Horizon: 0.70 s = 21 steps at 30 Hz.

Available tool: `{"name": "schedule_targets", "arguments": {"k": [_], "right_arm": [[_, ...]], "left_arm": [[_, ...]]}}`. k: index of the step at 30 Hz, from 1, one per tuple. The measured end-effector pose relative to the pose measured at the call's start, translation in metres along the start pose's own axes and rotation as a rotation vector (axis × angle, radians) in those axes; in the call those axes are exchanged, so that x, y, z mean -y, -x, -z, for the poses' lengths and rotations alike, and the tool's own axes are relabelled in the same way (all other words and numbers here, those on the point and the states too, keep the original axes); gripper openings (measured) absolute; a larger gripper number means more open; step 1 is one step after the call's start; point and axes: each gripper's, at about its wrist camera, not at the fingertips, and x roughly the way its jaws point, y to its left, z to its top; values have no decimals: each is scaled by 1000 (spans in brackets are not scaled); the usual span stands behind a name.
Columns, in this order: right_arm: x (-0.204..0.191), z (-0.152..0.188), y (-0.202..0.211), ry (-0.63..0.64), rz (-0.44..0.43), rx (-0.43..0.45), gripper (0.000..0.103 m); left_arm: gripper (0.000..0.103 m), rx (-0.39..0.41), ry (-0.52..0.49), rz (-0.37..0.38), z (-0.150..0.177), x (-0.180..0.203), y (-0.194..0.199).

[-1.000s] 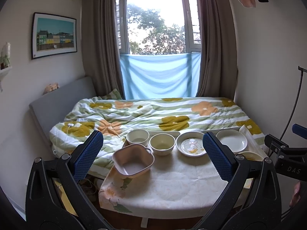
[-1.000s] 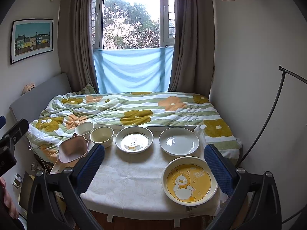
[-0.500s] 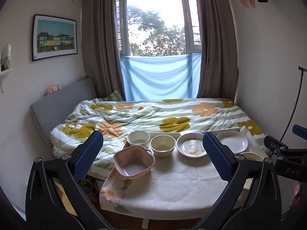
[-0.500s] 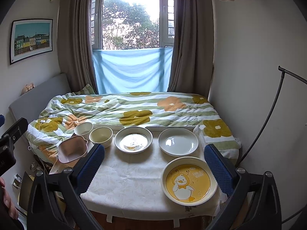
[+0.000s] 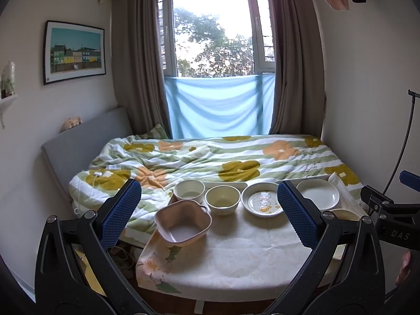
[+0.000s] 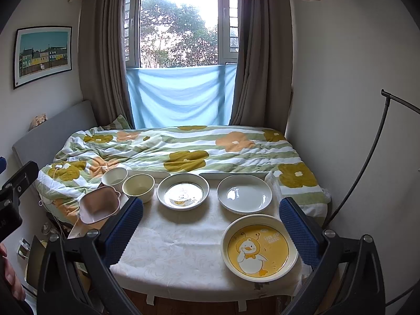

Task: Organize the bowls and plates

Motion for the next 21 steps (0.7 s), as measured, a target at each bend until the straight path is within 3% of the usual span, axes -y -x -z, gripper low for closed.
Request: {"name": "schedule_targets", "arguments": {"k": [21], "right_arm": [[1,0,-1,-1,-4,-3,103]], "left_arm": [[103,8,-2,-4,-3,3,-2]]}}
